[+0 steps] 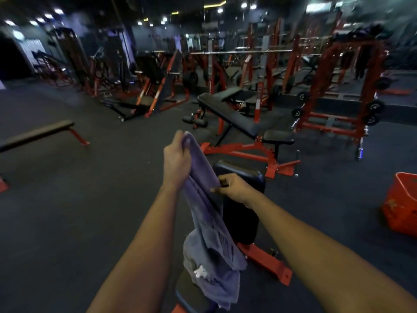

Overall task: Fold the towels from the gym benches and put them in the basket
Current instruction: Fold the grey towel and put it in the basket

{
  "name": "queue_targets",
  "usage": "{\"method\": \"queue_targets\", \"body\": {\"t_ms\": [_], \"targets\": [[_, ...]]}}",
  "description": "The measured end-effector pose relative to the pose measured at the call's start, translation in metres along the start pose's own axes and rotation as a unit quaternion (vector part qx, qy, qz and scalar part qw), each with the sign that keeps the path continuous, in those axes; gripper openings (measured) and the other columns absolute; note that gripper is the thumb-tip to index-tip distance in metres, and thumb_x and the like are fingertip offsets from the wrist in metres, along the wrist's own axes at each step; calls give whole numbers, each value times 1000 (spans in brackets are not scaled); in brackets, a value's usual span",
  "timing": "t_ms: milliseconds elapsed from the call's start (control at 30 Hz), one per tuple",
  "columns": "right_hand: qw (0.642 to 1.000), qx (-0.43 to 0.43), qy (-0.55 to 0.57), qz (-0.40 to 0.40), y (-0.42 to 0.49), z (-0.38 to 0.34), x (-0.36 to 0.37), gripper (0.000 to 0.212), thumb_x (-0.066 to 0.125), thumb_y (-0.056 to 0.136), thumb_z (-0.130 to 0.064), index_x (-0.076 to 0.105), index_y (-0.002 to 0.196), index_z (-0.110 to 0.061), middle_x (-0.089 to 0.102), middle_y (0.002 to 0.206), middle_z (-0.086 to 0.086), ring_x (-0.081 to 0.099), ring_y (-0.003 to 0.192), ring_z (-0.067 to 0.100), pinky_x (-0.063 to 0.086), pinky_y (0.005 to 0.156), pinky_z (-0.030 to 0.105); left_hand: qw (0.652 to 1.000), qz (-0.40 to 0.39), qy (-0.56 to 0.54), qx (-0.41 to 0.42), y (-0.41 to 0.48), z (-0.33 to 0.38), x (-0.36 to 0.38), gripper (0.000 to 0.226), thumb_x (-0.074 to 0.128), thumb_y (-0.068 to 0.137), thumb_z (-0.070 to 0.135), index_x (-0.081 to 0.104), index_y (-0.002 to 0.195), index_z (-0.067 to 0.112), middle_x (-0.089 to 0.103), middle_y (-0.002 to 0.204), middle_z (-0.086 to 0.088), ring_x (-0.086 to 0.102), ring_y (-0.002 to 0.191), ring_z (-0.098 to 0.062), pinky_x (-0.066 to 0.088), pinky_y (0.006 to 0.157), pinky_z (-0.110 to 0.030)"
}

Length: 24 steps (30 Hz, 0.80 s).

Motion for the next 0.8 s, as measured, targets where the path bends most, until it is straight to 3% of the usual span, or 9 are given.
{"method": "queue_targets", "body": {"t_ms": [100, 167, 267, 333, 367, 467, 533, 667, 800], "targets": [[997, 37, -55, 48, -10, 23, -20, 21, 81, 79, -32, 69, 71, -17, 66, 64, -7, 56, 62, 5, 47, 65, 28, 983, 170, 65, -29, 10, 13, -58, 14, 46, 99, 17, 56, 99, 7, 59, 83, -6, 52, 72, -20, 27, 63, -27], [990, 17, -61, 128, -14, 15, -41, 23, 78, 82, -29, 67, 69, -14, 61, 61, -6, 51, 59, 6, 44, 63, 29, 977, 172, 111, -51, 14, 11, -69, 16, 46, 95, 16, 55, 88, 4, 60, 91, -13, 54, 80, -28, 33, 68, -31], [978, -95, -32, 181, -16, -39, -52, 18, 72, 87, -26, 68, 72, -16, 63, 66, -5, 52, 64, 5, 43, 65, 29, 996, -26, 80, 9, 13, 14, -26, 17, 48, 78, 16, 62, 72, 10, 67, 99, -6, 58, 94, -21, 46, 90, -38], [972, -158, -10, 173, -18, -80, -53, 15, 66, 90, -27, 68, 77, -20, 66, 72, -8, 56, 69, 4, 44, 68, 29, 984, -175, 23, -4, -8, 23, 13, 33, 50, 74, 17, 74, 95, 10, 62, 124, 3, 49, 122, -12, 35, 108, -27], [971, -172, -12, 166, -19, -97, -54, 16, 63, 93, -27, 68, 81, -18, 67, 74, -6, 57, 72, 4, 45, 69, 28, 973, -230, -4, -28, -21, 29, 27, 36, 51, 76, 17, 74, 104, 18, 62, 122, 11, 48, 121, -7, 36, 106, -22], [975, -176, 0, 133, -22, -119, -56, 19, 57, 98, -25, 67, 90, -11, 69, 83, 1, 59, 79, 8, 47, 73, 28, 956, -290, -22, -34, -41, 41, 51, 44, 56, 87, 3, 65, 65, 40, 60, 64, 25, 51, 72, 7, 39, 64, -12], [980, -155, 26, 124, -26, -113, -57, 20, 57, 99, -23, 67, 94, -7, 69, 86, 3, 60, 82, 10, 47, 74, 29, 963, -270, 19, -1, -39, 45, 51, 32, 55, 90, 3, 51, 67, 25, 55, 63, 13, 47, 64, -1, 34, 60, -20], [996, -70, 55, 23, -38, -71, -39, 29, 68, 92, -30, 68, 98, -1, 71, 87, 9, 62, 78, 18, 49, 68, 33, 981, -173, 75, 54, -24, 56, 34, 13, 48, 92, 7, 42, 82, 10, 57, 82, -9, 50, 76, -21, 33, 64, -33], [999, 14, -38, -8, -56, -6, -30, 25, 74, 86, -34, 69, 80, -11, 64, 70, -3, 57, 66, 9, 44, 63, 27, 994, 69, 69, 47, -4, 65, -26, 17, 45, 93, 10, 42, 77, 12, 49, 73, -10, 47, 66, -20, 32, 58, -35]]}}
Point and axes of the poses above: each hand's wrist, its own y-axis towards the middle knuckle, its own x-axis out of the palm, z = x × y, the point moved 10 cm from there along y, towards the middle knuckle
